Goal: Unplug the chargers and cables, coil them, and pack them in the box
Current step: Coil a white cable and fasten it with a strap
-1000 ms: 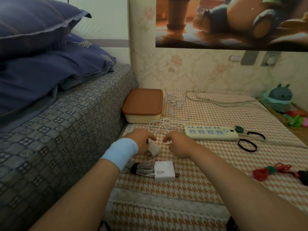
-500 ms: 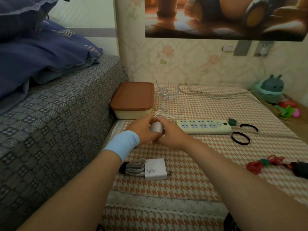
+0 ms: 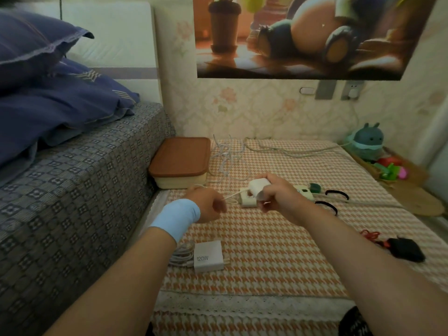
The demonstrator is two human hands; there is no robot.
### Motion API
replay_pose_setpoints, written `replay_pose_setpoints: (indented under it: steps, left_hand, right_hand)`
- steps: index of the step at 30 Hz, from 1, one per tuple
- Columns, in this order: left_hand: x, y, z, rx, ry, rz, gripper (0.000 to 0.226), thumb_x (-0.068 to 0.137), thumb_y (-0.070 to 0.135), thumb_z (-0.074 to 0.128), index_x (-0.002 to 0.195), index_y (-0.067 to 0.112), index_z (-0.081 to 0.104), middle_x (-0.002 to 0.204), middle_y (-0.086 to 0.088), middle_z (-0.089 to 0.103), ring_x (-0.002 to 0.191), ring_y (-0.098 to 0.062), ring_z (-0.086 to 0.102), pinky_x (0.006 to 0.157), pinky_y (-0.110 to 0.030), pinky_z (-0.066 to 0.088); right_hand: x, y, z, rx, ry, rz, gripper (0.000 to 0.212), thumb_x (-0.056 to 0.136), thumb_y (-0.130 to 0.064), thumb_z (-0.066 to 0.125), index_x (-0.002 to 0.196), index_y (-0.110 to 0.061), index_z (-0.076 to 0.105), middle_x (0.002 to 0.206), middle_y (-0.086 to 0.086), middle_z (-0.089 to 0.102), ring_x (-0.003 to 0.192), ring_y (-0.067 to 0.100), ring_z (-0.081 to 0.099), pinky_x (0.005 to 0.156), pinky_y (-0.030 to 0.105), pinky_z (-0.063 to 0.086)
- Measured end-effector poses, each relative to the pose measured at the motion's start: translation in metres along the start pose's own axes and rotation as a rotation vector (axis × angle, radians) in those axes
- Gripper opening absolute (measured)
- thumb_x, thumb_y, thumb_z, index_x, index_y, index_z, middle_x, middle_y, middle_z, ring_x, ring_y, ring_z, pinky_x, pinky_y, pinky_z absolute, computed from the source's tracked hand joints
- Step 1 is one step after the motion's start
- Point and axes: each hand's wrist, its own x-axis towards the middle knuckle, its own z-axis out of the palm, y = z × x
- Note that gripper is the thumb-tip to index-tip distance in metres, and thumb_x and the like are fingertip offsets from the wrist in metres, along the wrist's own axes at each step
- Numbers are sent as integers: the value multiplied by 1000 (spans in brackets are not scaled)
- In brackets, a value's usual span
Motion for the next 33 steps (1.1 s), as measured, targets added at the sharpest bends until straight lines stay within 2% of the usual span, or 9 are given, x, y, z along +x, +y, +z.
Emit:
replay_pose_setpoints:
  steps: [3,10,14,17,21,23,25,28,33]
  left_hand:
    - [2,0,-2,219,158,-63,20,94,45,55,101,37,71,111,10,66,112,-17,53,110,-40,25]
    - [11,8,-3,152,324,-64,31,96,53,47,106,31,65,113,3,62,108,-23,53,88,-38,47]
    - [19,26,-1,42,364,26,26,96,49,50,95,29,66,96,7,68,93,-18,58,89,-36,42]
    - [22,32,-1,108,437,86,21,93,52,53,89,38,68,92,15,67,97,-13,50,100,-36,23]
    - [21,41,-3,60,386,204,19,94,44,55,90,36,71,87,12,69,89,-11,55,98,-36,35]
    - [18,42,-7,10,368,221,21,94,41,56,82,30,68,79,6,68,77,-15,60,87,-37,47]
    - [15,37,-11,63,343,191,29,95,49,52,77,29,63,77,7,67,76,-15,60,87,-33,43]
    - [11,26,-20,104,255,101,26,96,51,49,80,34,60,82,12,64,86,-13,59,96,-34,34]
    - [5,20,-37,132,277,95,19,95,50,51,84,39,61,85,17,63,92,-10,52,105,-33,25]
  right_hand:
    - [-8,4,-21,-141,27,77,29,78,1,52,104,-12,55,94,22,57,55,20,47,52,30,37]
    - [-16,22,-37,-863,-243,380,26,78,-10,73,91,-9,50,94,9,52,83,24,47,69,38,38]
    - [-20,18,-25,-1125,-364,418,60,83,-27,79,137,-19,54,136,1,54,122,25,52,99,40,47]
    - [-19,11,-11,-809,-331,217,63,92,-13,61,150,-24,40,148,-3,46,133,20,45,104,35,39]
    - [-9,-1,6,-211,-179,39,32,99,-13,54,129,-10,62,93,6,73,86,20,70,92,46,56]
    - [-6,-3,6,-186,-76,9,25,103,-22,55,115,-7,70,59,0,54,53,16,53,64,42,59]
    - [-5,-6,0,-271,51,-21,25,104,-26,55,105,-11,75,49,-10,45,45,11,37,46,30,44]
    - [-3,-12,-11,-214,152,-39,26,103,-27,56,93,-16,77,45,-12,41,44,11,29,46,26,26]
    - [-5,-14,-13,-101,238,-78,28,103,-25,56,87,-14,76,50,-3,34,43,12,24,45,26,21]
